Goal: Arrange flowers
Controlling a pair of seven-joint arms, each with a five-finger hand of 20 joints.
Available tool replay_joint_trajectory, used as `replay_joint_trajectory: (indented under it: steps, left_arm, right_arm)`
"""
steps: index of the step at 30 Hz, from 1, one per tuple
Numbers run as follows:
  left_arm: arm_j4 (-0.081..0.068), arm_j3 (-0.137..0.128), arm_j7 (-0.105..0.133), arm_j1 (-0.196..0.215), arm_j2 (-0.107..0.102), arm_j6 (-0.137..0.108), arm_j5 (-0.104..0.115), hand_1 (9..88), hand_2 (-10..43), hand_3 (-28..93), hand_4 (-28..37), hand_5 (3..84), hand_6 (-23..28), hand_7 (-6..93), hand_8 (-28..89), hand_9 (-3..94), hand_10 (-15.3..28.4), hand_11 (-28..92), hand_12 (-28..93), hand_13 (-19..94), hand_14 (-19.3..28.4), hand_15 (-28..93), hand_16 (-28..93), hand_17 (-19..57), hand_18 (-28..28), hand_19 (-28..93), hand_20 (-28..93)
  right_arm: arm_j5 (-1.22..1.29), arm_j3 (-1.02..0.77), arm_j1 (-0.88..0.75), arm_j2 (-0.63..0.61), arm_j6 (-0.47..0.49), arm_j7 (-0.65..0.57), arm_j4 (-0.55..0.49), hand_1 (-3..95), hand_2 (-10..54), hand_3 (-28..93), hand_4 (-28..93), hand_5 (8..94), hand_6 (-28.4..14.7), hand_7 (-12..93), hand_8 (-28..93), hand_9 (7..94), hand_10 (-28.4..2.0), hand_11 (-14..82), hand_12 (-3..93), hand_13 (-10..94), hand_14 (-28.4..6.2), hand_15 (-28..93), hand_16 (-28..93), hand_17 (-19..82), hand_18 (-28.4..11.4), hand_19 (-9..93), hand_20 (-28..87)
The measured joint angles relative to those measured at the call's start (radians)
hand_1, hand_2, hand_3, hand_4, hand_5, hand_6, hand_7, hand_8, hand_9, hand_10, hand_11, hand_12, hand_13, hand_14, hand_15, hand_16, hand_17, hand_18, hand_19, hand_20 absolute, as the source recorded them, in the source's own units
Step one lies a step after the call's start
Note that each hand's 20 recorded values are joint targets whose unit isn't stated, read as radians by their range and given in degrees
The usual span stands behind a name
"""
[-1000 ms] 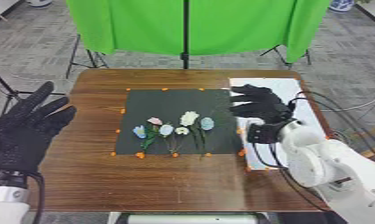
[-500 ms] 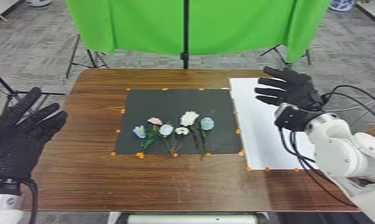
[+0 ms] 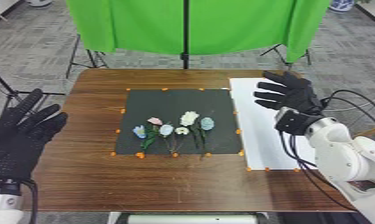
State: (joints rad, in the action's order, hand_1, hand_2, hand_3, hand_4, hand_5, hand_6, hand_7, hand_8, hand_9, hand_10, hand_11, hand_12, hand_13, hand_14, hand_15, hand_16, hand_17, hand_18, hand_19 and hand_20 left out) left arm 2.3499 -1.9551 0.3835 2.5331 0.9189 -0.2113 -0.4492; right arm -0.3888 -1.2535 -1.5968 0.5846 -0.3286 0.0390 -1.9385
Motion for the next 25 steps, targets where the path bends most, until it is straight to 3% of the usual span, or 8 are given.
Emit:
replay_joint_trajectory:
  steps: [12,25]
  left_arm:
    - [-0.004,0.014,0.013,0.0,-0.003,-0.008,0.016,20.3,6.5,78,-26.2,31.8,5.9,14.2,-10,32.2,19.8,24,13,24,27.7,51,-8,-7.4,26.6,55,17]
    - [-0.011,0.013,0.007,-0.003,-0.004,-0.011,0.02,20.3,6.5,78,-26.1,31.5,5.8,14.2,-10,32.0,19.7,24,13,24,27.7,50,-7,-8.2,27.1,54,14]
  right_arm:
    - [-0.001,0.025,0.015,0.0,0.015,-0.004,0.002,16.9,7.2,82,-28,49.0,-0.1,17,-13,51.5,-14.1,11.4,13.5,39,-18.4,30,15,4,-24.8,50,15]
    - [-0.008,0.044,0.038,0.001,0.029,-0.025,0.008,16.9,7.3,82,-28,49.2,0.0,17,-14,51.9,-14.1,11.6,13.5,40,-18.4,31,15,4,-24.8,50,15]
